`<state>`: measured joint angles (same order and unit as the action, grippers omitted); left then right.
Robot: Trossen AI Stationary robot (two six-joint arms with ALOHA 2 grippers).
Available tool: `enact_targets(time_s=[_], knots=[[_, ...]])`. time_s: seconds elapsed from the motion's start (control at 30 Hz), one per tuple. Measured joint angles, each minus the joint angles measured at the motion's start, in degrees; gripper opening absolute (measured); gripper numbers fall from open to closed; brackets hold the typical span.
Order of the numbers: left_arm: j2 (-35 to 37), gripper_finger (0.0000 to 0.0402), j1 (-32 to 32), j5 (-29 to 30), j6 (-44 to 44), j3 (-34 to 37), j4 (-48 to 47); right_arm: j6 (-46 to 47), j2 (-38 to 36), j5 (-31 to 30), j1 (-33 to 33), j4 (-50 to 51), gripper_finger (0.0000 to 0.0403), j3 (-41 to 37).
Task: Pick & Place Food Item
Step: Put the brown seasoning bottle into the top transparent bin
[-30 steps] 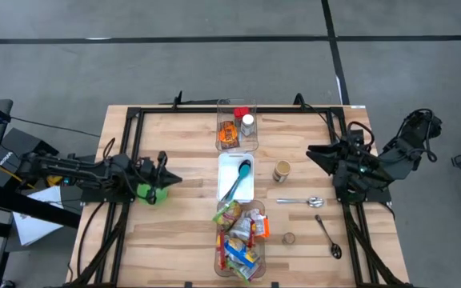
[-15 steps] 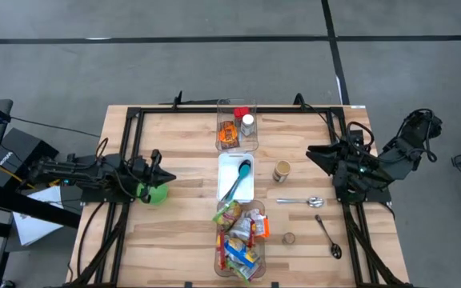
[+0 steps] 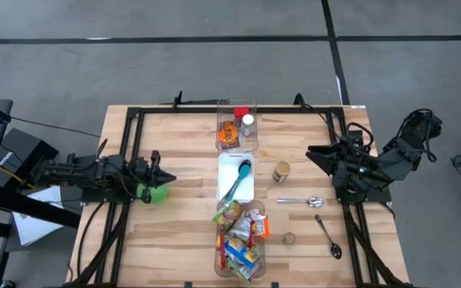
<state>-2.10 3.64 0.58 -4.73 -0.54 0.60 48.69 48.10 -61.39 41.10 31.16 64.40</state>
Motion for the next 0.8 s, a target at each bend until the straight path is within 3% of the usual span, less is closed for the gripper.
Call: enact_targets(time_s=[0.2, 0.37, 0.57, 0.8], knots=[[-5.3, 0.0000, 0.0, 0.0, -11.0, 0.0, 0.1, 1.0, 0.0, 0.0, 0.0, 3.3, 0.0171, 0.0], [-10.0, 0.0000, 0.0, -0.4, -12.2, 0.1, 1.0, 9.1, -0.3, 0.8, 0.0, 12.7, 0.0171, 0.0], [-14.0, 0.0000, 0.0, -0.4, -12.2, 0.1, 2.1, 17.9, -1.3, 12.5, 0.0, 22.0, 0.0163, 0.0], [-16.7, 0.0000, 0.0, -0.4, -12.2, 0.1, 2.2, 15.3, -2.6, 20.7, 0.0, 20.8, 0.0131, 0.3]])
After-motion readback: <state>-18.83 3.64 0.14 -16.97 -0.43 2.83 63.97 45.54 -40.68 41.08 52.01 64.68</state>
